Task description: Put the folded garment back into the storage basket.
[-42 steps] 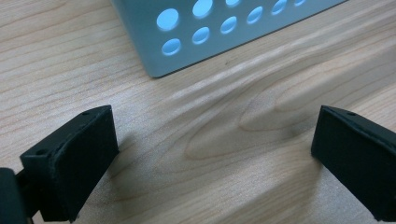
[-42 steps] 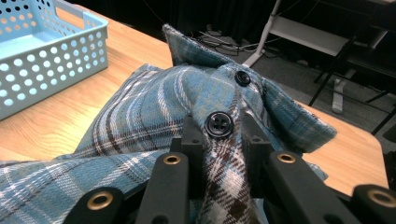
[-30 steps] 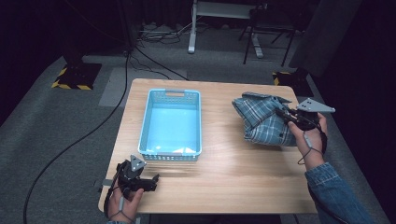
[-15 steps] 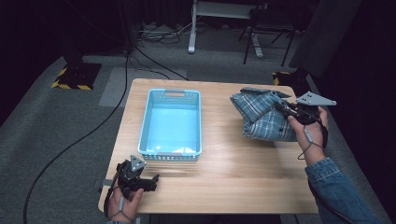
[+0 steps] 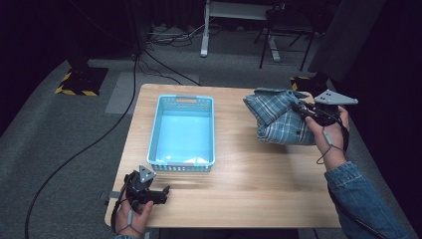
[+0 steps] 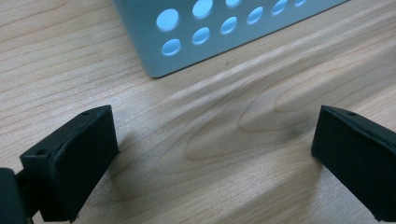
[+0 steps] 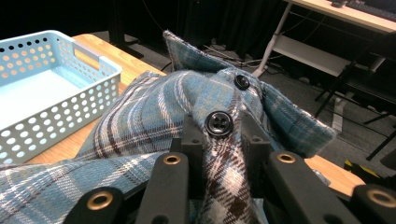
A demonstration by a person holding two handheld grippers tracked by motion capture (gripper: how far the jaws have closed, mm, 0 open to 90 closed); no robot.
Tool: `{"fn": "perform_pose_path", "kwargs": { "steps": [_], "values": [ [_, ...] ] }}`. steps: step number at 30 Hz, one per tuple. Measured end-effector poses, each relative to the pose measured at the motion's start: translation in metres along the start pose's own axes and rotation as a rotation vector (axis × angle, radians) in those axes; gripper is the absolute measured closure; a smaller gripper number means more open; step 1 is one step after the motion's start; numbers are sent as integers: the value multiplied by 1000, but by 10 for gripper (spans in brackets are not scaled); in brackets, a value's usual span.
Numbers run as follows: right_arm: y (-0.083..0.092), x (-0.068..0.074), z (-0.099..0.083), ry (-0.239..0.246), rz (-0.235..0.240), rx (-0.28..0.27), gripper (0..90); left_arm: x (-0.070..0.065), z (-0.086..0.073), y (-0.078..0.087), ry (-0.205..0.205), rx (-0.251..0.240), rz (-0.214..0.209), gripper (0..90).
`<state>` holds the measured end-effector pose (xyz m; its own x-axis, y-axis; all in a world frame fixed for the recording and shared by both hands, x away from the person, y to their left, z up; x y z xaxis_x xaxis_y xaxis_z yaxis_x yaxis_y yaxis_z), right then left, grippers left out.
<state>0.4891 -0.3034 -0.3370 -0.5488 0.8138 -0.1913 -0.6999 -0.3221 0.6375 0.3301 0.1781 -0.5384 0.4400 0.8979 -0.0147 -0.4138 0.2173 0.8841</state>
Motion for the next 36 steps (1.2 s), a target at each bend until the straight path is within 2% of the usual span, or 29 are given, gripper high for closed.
{"fn": "perform_pose_path", "kwargs": {
  "steps": [15,36],
  "values": [
    [-1,7,28,26,17,-17,769,0,0,0,-1,0,0,3],
    [-8,29,69,73,57,-49,770,0,1,-1,3,-3,2,3]
  ]
}}
Point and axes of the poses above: each handheld gripper's, and its own axes: y roughly backward along the jaws, z roughly out of its top, x roughly to its left, the point moved 4 cm from there along -y, roughly forward along the jaws, and after that the axes turned 15 degrees about x, right-handed, at the moved point
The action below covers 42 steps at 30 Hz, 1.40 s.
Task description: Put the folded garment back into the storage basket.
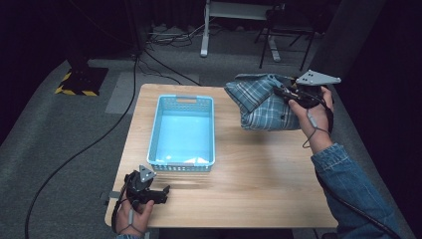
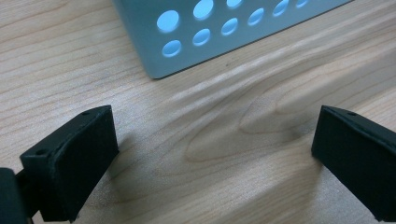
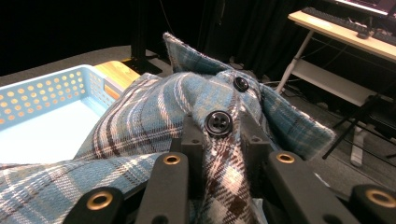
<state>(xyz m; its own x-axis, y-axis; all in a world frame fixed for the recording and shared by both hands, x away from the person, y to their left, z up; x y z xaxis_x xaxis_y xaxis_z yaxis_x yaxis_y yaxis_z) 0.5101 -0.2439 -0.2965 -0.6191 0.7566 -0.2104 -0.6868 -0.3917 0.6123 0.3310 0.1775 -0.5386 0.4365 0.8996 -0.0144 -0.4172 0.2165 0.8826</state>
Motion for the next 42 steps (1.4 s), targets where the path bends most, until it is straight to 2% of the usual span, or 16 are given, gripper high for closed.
{"fn": "perform_pose_path", "kwargs": {
  "steps": [12,21,31,42],
  "values": [
    [-11,15,22,40,25,-3,770,0,0,0,1,0,1,2],
    [-18,25,39,49,50,-21,771,0,0,0,6,0,4,2],
    [-31,45,53,77,79,-27,770,0,0,0,6,0,5,2],
    [-46,74,74,107,121,-41,770,0,0,0,6,0,4,2]
  ]
}}
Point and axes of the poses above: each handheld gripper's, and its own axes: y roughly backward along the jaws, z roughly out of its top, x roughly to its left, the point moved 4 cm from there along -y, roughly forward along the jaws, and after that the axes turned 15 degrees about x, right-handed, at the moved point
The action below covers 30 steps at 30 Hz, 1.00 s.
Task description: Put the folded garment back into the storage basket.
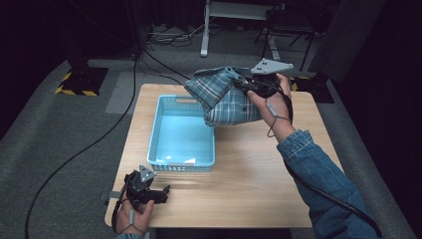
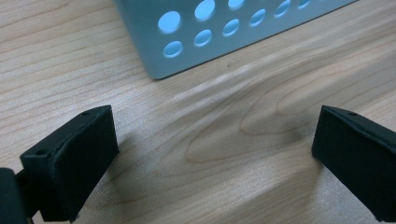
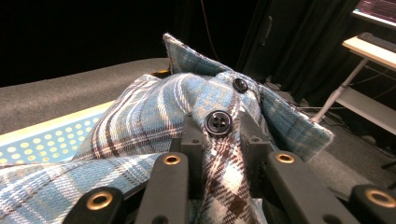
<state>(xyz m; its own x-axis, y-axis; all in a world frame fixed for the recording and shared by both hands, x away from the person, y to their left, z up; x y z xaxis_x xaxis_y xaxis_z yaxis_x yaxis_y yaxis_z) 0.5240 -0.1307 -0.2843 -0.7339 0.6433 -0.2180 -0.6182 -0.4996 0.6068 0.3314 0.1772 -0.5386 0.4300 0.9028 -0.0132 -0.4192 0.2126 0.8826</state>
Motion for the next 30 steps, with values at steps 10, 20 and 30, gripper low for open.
{"fn": "perform_pose_path", "kwargs": {
  "steps": [10,20,30],
  "values": [
    [-17,19,16,18,27,-9,770,0,0,0,-1,0,0,2],
    [-32,38,26,8,55,-22,770,0,0,0,0,0,1,2],
    [-44,50,33,16,70,-21,770,0,0,0,0,1,1,2]
  ]
}}
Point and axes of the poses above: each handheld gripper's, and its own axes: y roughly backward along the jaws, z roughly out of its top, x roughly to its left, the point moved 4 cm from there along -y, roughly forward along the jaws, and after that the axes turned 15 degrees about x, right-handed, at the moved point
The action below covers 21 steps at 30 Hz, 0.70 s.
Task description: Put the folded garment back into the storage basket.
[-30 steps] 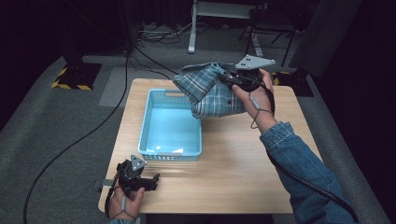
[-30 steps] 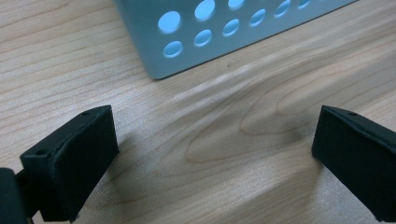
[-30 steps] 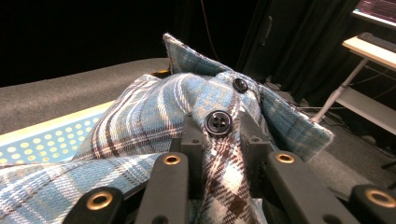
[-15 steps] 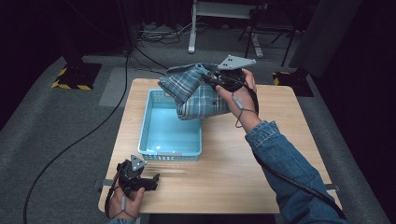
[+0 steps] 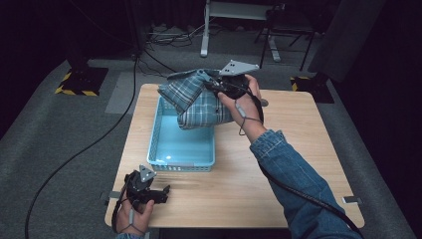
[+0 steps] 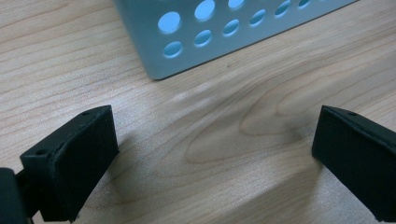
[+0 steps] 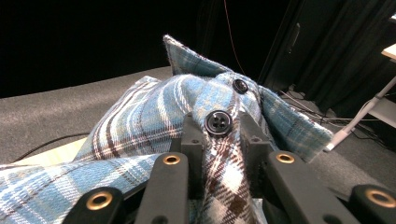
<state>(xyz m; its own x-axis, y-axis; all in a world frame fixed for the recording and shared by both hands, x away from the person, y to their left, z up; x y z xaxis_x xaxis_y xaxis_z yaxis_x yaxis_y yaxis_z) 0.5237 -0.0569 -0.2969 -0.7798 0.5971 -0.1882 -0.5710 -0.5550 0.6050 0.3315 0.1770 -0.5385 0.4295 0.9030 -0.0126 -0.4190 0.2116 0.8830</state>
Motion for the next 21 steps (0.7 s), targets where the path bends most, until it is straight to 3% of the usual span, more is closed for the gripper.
{"fn": "perform_pose_path", "kwargs": {
  "steps": [21],
  "values": [
    [-38,27,1,17,40,37,769,0,0,0,0,0,0,2]
  ]
}}
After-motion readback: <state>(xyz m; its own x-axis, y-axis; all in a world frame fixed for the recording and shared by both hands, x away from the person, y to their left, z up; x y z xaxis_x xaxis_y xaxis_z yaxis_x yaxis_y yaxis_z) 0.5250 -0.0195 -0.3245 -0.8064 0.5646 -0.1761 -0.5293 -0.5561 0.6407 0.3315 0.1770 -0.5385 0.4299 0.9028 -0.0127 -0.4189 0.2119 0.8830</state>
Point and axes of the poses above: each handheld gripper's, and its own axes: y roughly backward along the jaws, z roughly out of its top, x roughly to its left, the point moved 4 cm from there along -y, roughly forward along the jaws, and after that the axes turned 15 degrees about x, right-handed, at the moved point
